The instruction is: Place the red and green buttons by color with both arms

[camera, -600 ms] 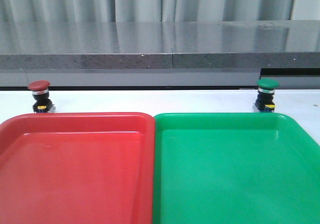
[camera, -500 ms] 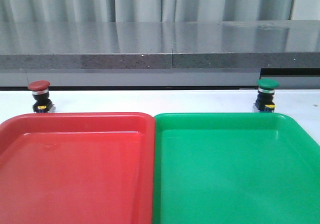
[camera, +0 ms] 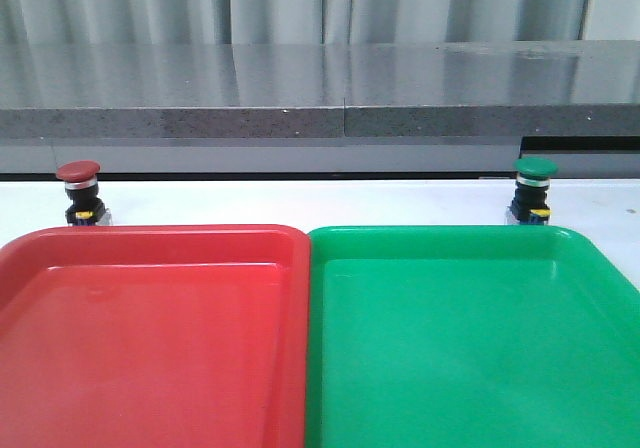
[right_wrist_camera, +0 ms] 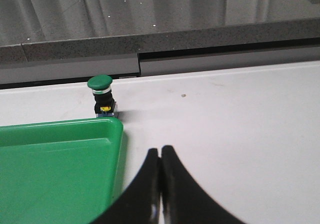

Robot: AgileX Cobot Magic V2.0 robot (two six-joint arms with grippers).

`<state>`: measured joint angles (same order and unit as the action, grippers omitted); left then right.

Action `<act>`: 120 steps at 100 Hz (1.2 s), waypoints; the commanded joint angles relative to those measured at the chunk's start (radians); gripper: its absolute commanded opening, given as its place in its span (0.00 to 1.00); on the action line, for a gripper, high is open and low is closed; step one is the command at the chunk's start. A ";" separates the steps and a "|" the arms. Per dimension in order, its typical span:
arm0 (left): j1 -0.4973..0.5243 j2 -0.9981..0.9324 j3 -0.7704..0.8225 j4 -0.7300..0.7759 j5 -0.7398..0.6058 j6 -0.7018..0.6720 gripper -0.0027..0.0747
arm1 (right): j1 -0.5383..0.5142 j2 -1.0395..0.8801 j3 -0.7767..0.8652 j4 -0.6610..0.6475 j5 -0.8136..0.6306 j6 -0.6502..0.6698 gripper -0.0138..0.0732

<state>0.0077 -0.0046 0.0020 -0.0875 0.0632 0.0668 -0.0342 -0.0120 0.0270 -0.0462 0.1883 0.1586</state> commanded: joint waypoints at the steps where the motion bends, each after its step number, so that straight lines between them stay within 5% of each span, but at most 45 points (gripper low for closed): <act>1: -0.004 -0.031 0.011 -0.011 -0.079 -0.002 0.01 | 0.001 -0.004 -0.019 0.000 -0.076 -0.004 0.09; 69: -0.003 -0.025 -0.008 -0.053 -0.210 -0.004 0.01 | 0.001 -0.004 -0.019 0.000 -0.076 -0.004 0.09; 120: -0.003 0.380 -0.407 -0.067 0.211 -0.012 0.01 | 0.001 -0.004 -0.019 0.000 -0.076 -0.004 0.09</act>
<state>0.0077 0.2916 -0.3191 -0.1518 0.2889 0.0612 -0.0342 -0.0120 0.0270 -0.0462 0.1883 0.1586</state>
